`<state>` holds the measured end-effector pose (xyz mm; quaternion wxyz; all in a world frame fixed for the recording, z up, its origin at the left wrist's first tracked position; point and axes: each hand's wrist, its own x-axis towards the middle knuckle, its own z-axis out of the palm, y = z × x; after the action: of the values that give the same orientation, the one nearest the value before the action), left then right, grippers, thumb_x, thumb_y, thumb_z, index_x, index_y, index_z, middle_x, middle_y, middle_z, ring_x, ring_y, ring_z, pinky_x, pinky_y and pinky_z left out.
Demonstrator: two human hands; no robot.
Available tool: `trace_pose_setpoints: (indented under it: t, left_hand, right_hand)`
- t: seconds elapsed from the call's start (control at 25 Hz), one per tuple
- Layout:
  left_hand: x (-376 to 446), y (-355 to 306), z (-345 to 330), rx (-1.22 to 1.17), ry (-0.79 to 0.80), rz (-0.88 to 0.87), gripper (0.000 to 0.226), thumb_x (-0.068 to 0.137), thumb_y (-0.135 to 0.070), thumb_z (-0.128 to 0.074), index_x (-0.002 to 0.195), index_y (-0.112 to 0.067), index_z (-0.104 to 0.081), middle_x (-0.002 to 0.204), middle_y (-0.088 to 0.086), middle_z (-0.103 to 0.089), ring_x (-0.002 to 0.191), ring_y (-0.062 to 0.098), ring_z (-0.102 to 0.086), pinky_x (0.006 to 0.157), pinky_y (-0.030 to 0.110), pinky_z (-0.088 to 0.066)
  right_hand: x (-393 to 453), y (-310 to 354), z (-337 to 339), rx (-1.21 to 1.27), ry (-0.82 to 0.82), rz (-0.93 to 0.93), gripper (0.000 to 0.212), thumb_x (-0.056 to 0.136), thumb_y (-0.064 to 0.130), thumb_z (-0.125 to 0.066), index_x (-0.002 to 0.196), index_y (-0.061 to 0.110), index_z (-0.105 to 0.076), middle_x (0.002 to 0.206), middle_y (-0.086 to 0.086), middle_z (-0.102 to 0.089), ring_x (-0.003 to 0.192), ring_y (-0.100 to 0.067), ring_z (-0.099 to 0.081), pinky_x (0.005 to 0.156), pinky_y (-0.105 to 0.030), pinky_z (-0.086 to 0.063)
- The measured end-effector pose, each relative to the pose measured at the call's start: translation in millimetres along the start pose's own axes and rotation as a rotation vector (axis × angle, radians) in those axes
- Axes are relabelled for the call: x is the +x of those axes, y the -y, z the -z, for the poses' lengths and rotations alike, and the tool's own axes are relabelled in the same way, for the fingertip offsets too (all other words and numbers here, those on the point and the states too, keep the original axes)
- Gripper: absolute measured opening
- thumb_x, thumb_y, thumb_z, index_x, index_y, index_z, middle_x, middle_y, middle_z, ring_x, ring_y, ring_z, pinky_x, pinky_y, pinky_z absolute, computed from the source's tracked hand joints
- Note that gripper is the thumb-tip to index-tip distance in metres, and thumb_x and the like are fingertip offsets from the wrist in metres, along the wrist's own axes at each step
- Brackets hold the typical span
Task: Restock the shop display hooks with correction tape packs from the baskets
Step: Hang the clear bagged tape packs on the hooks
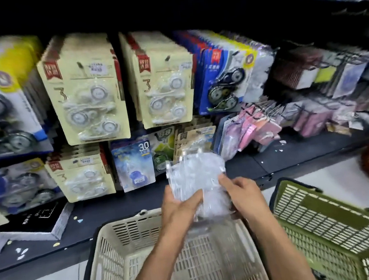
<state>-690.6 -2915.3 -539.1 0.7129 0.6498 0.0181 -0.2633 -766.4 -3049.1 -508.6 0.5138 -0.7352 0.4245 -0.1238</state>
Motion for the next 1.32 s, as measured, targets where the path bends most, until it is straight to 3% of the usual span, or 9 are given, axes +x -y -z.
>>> trace_pose_setpoints:
  t: [0.12,0.24,0.32,0.4,0.52,0.64,0.76,0.92,1.32]
  left_hand:
    - [-3,-62,-35,0.099,0.062,-0.127,0.057,0.057,-0.031,-0.091,0.107,-0.025,-0.065,0.101,-0.008,-0.076,0.092,0.012,-0.073,0.083,0.033,-0.06]
    - [2,-112,-48,0.198,0.084,-0.228,0.064,0.052,-0.045,-0.088,0.109,-0.029,-0.066,0.103,-0.01,-0.075,0.091,0.013,-0.072,0.077,0.033,-0.061]
    - [2,-134,-50,0.141,0.081,-0.224,0.048,0.063,-0.036,-0.089,0.104,-0.025,-0.067,0.102,-0.004,-0.076,0.089,0.02,-0.074,0.078,0.039,-0.062]
    - [0,-146,-48,0.068,0.109,-0.212,0.041,0.072,-0.026,-0.089,0.106,-0.023,-0.067,0.1,-0.003,-0.076,0.087,0.024,-0.075,0.079,0.043,-0.062]
    - [2,-148,-48,-0.015,0.139,-0.185,0.043,0.076,-0.022,-0.087,0.113,-0.021,-0.067,0.102,-0.002,-0.076,0.092,0.023,-0.073,0.082,0.043,-0.062]
    - [9,-147,-51,-0.054,0.185,-0.16,0.061,0.06,-0.035,-0.093,0.114,-0.028,-0.065,0.11,-0.004,-0.074,0.104,0.03,-0.071,0.089,0.057,-0.058]
    - [15,-151,-53,-0.055,0.182,-0.171,0.099,0.035,-0.057,-0.094,0.124,-0.031,-0.061,0.12,-0.004,-0.071,0.113,0.026,-0.065,0.1,0.058,-0.051]
    - [26,-150,-49,-0.067,0.152,-0.179,0.131,0.018,-0.073,-0.092,0.137,-0.032,-0.055,0.131,-0.004,-0.066,0.12,0.027,-0.063,0.096,0.062,-0.052]
    - [26,-150,-49,-0.106,0.157,-0.166,0.092,0.032,-0.057,-0.09,0.117,-0.034,-0.067,0.11,-0.008,-0.076,0.109,0.024,-0.07,0.097,0.058,-0.053]
  right_hand:
    - [1,56,46,0.128,-0.02,0.001,0.045,0.081,0.059,-0.068,0.084,0.016,-0.057,0.08,-0.005,-0.063,0.067,-0.023,-0.064,0.054,-0.039,-0.059]
    - [-3,100,77,0.266,0.246,-0.057,0.029,0.088,0.03,-0.074,0.107,0.016,-0.059,0.093,-0.007,-0.067,0.067,-0.02,-0.067,0.045,-0.033,-0.055]
    - [-2,120,97,0.301,0.356,0.026,0.029,0.088,0.006,-0.069,0.116,0.012,-0.063,0.091,-0.006,-0.068,0.061,-0.017,-0.064,0.041,-0.027,-0.049]
    - [3,134,116,0.351,0.363,0.127,0.031,0.087,-0.009,-0.063,0.115,0.003,-0.065,0.084,-0.006,-0.069,0.053,-0.012,-0.062,0.036,-0.021,-0.042]
    - [26,146,144,0.438,0.223,0.211,0.021,0.091,-0.005,-0.062,0.111,0.001,-0.066,0.079,-0.008,-0.072,0.05,-0.014,-0.064,0.035,-0.02,-0.043]
    - [56,145,158,0.509,0.066,0.23,0.012,0.1,0.013,-0.06,0.111,0.013,-0.058,0.099,-0.014,-0.071,0.062,-0.027,-0.071,0.047,-0.03,-0.058]
    - [79,144,161,0.575,-0.105,0.218,0.01,0.102,0.017,-0.058,0.111,0.019,-0.054,0.087,-0.008,-0.065,0.044,-0.014,-0.058,0.04,-0.025,-0.051]
    - [107,143,157,0.57,-0.175,0.176,0.015,0.099,0.016,-0.062,0.114,0.014,-0.061,0.081,-0.005,-0.061,0.037,-0.008,-0.048,0.035,-0.019,-0.043]
    - [113,138,155,0.748,-0.294,0.047,0.018,0.092,0.014,-0.071,0.097,0.013,-0.053,0.082,-0.007,-0.059,0.046,-0.014,-0.043,0.031,-0.019,-0.033]
